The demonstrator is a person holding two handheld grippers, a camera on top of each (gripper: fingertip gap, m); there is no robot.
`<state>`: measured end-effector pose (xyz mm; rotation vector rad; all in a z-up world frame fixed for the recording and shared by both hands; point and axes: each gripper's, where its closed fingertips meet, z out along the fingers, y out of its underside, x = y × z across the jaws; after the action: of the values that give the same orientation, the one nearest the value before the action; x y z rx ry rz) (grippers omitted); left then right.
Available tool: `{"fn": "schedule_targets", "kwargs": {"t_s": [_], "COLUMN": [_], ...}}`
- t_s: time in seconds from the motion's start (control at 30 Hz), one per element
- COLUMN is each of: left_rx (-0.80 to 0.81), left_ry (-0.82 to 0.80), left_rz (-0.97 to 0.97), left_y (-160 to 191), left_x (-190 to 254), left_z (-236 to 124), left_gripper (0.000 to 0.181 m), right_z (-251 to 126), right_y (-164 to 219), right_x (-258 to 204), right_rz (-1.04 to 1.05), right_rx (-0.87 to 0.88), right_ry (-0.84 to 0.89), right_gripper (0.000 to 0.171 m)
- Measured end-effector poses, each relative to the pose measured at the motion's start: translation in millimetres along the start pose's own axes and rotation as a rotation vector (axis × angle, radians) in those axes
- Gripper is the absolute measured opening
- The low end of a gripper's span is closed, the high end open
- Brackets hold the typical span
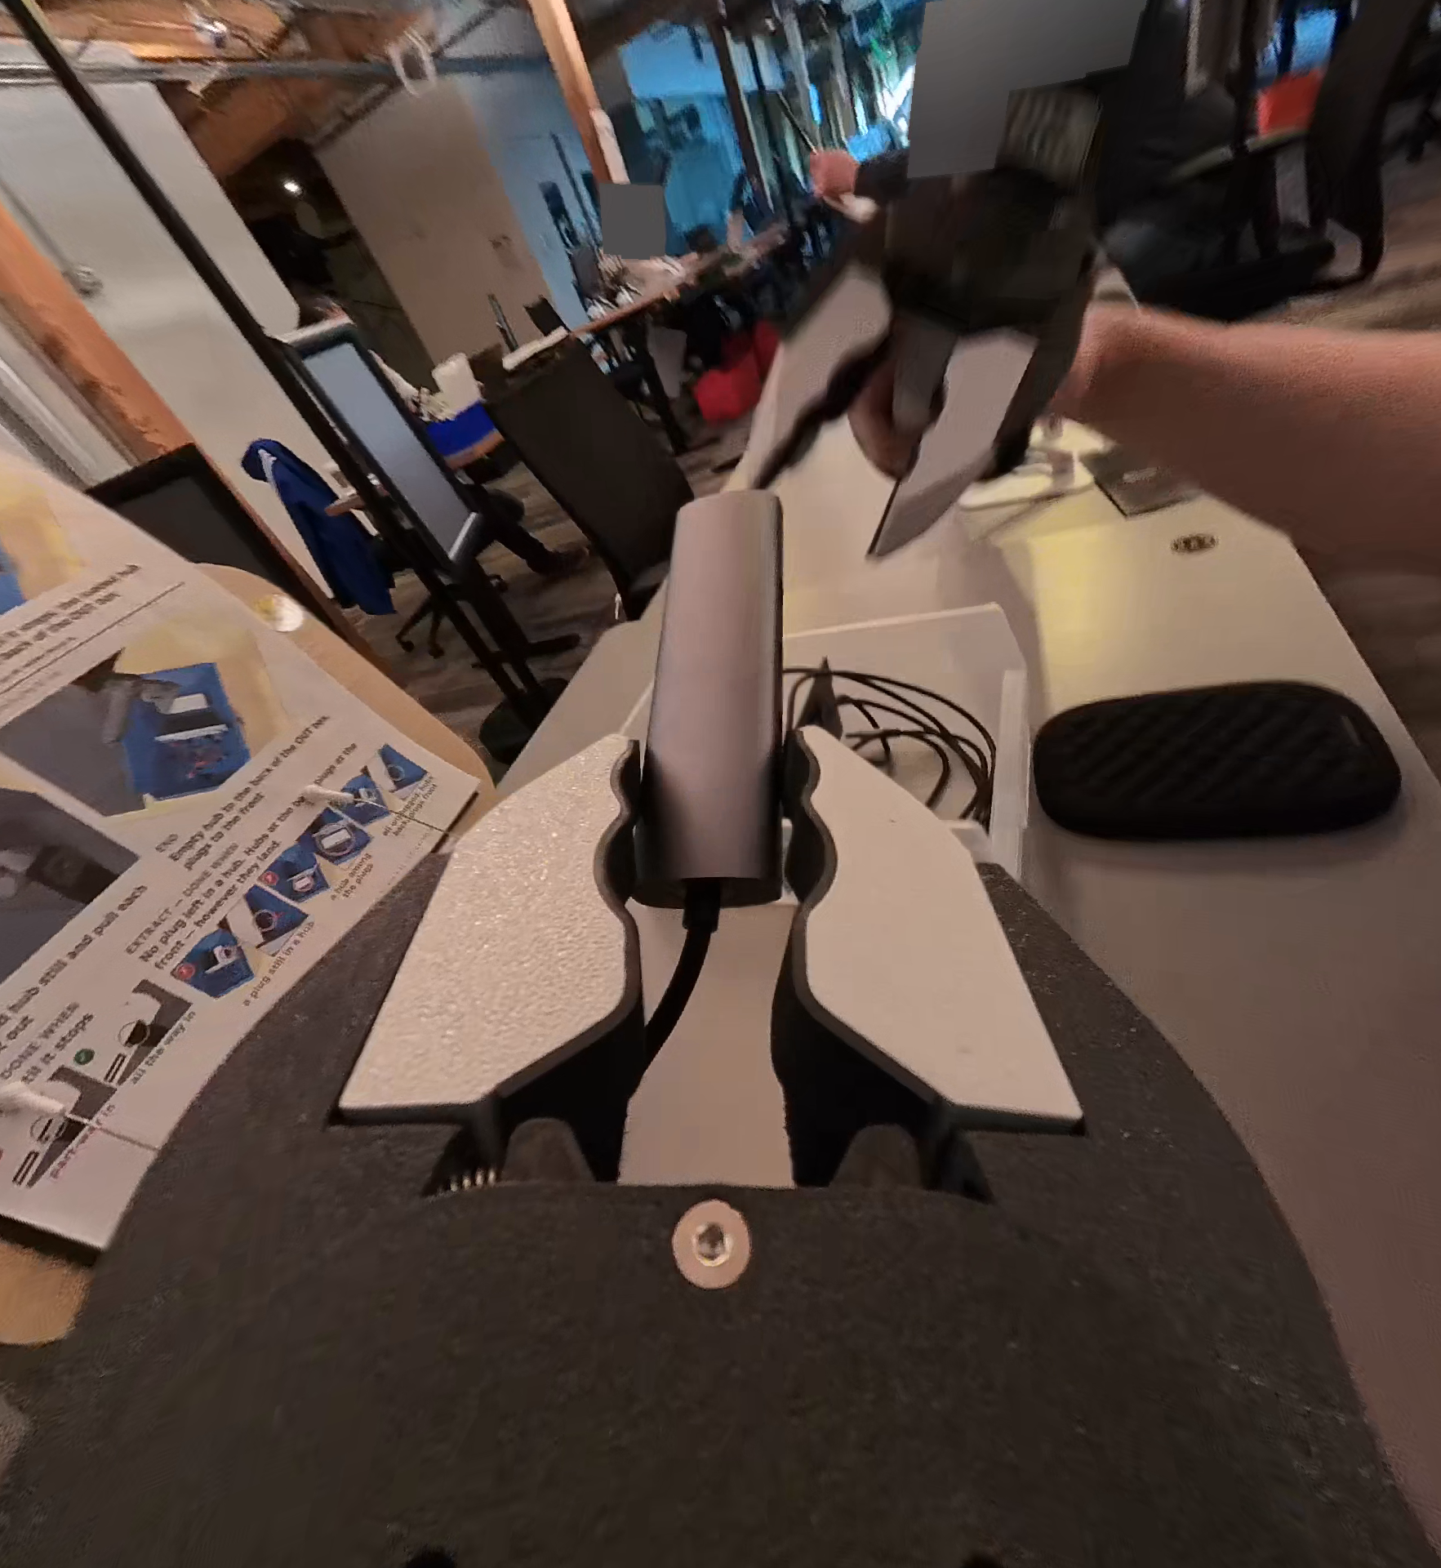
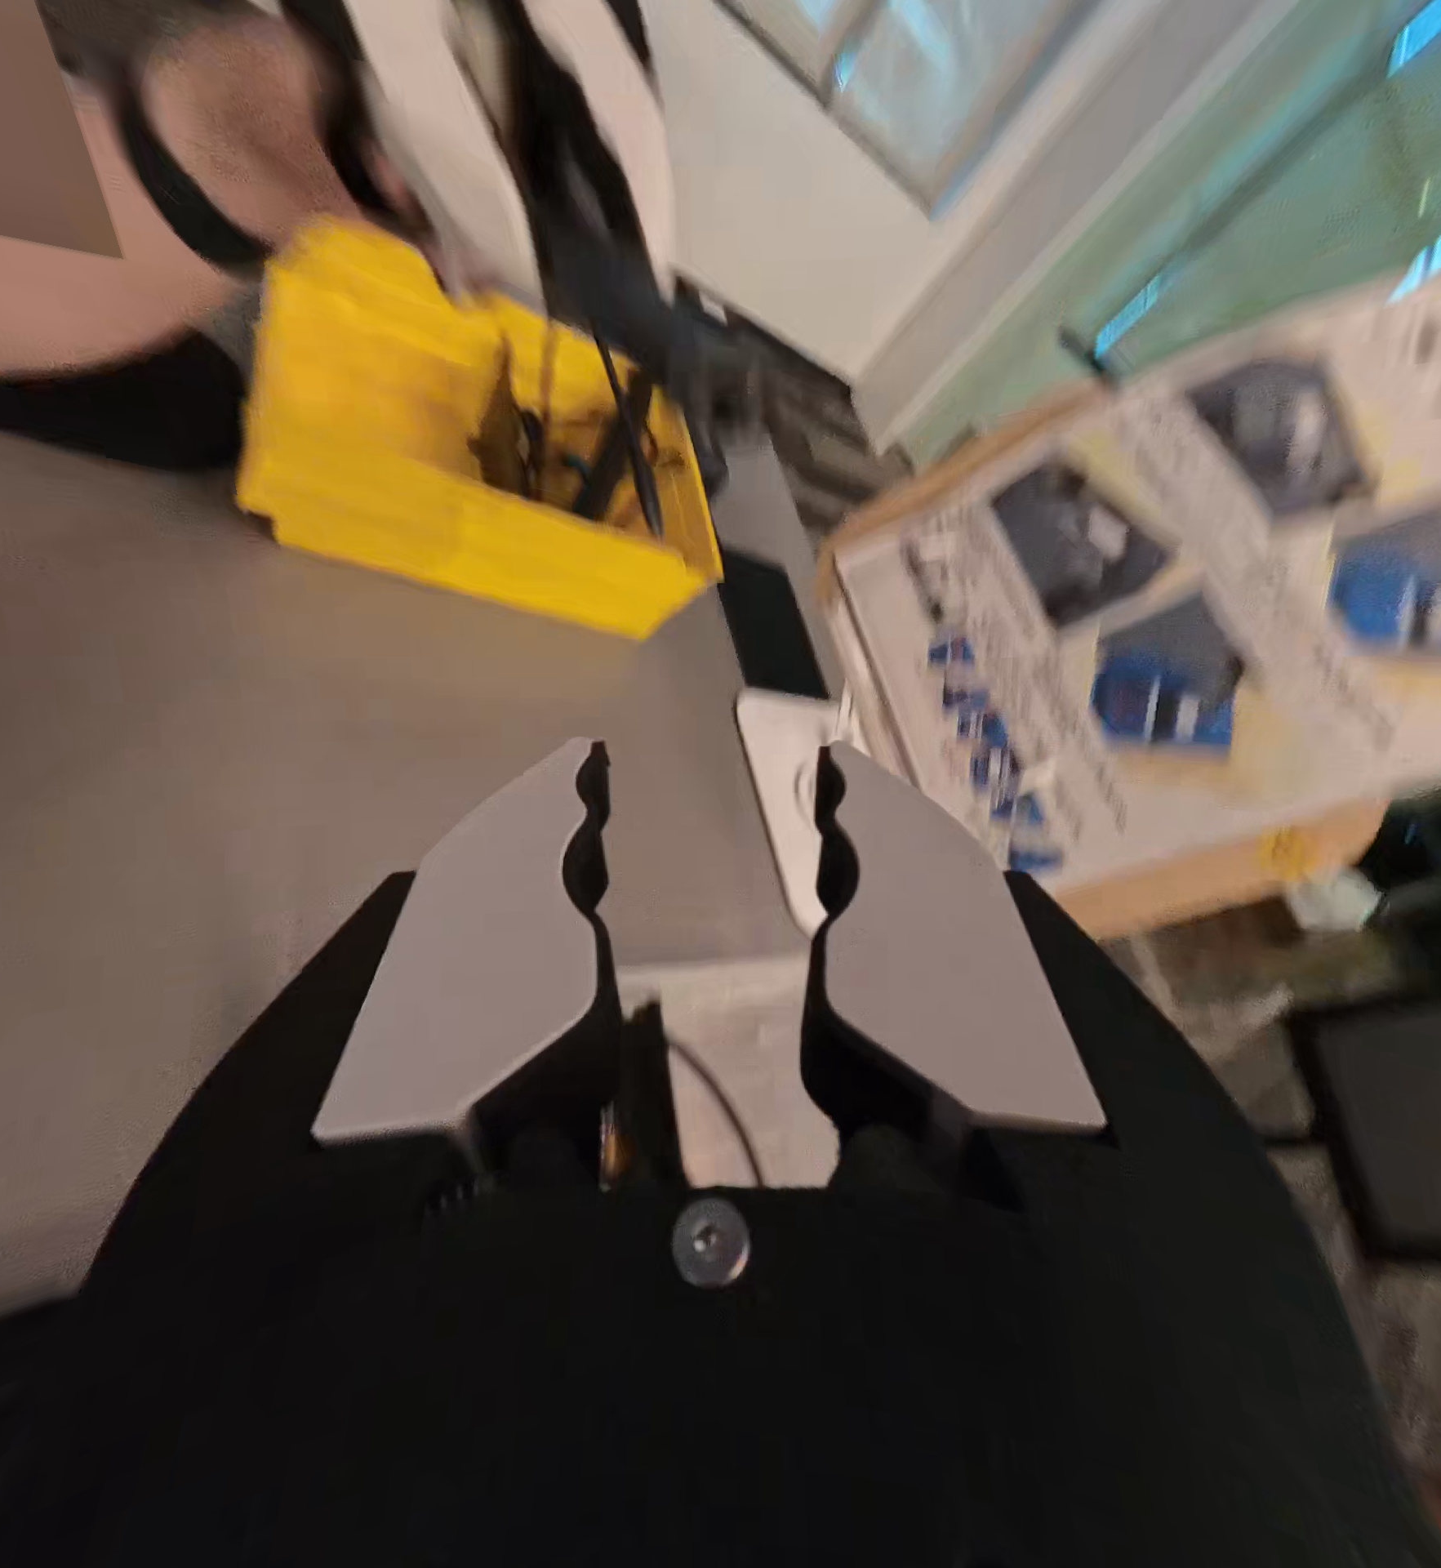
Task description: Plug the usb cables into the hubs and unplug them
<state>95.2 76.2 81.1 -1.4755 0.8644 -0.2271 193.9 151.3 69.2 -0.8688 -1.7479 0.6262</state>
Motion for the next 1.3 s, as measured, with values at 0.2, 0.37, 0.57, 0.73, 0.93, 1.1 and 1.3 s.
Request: {"fn": "schedule_targets", "kwargs": {"t_s": [0.2, 0.37, 0.57, 0.73, 0.93, 1.1, 1.3], "left_rx": [-0.110, -0.107, -0.131, -0.121, -0.084, -0.023, -0.028], "left_ry": [0.065, 0.095, 0.065, 0.062, -0.084, -0.097, -0.125], "left_rz": [0.097, 0.146, 0.202, 0.217, 0.211, 0.147, 0.129], "left_y": [15.9, 11.7, 11.1, 11.9, 1.2, -8.1, -6.0], "left_x": [22.7, 37.9, 39.5, 39.6, 8.7, -5.7, -15.3], "left_z": [17.8, 23.1, 22.1, 20.8, -9.4, -34.5, -41.0], "left_gripper": [0.031, 0.031, 0.031, 0.031, 0.056, 0.051, 0.049], "right_z": [26.5, 54.2, 62.6, 62.3, 32.3, -21.7, -38.5], "right_y": [-73.4, -60.6, -39.7, -37.3, -11.1, 39.4, 102.9], "right_x": [-42.0, -55.7, -57.1, -58.8, -5.6, 52.8, 55.2], "right_rz": [-0.169, -0.194, -0.059, -0.028, -0.008, 0.222, 0.545], "right_rx": [0.002, -0.138, -0.265, -0.296, -0.385, -0.453, -0.438], "right_ry": [-0.186, -0.264, -0.342, -0.361, -0.237, -0.147, -0.278], "right_gripper": [0.057, 0.048, 0.034, 0.034, 0.033, 0.034, 0.033]}}
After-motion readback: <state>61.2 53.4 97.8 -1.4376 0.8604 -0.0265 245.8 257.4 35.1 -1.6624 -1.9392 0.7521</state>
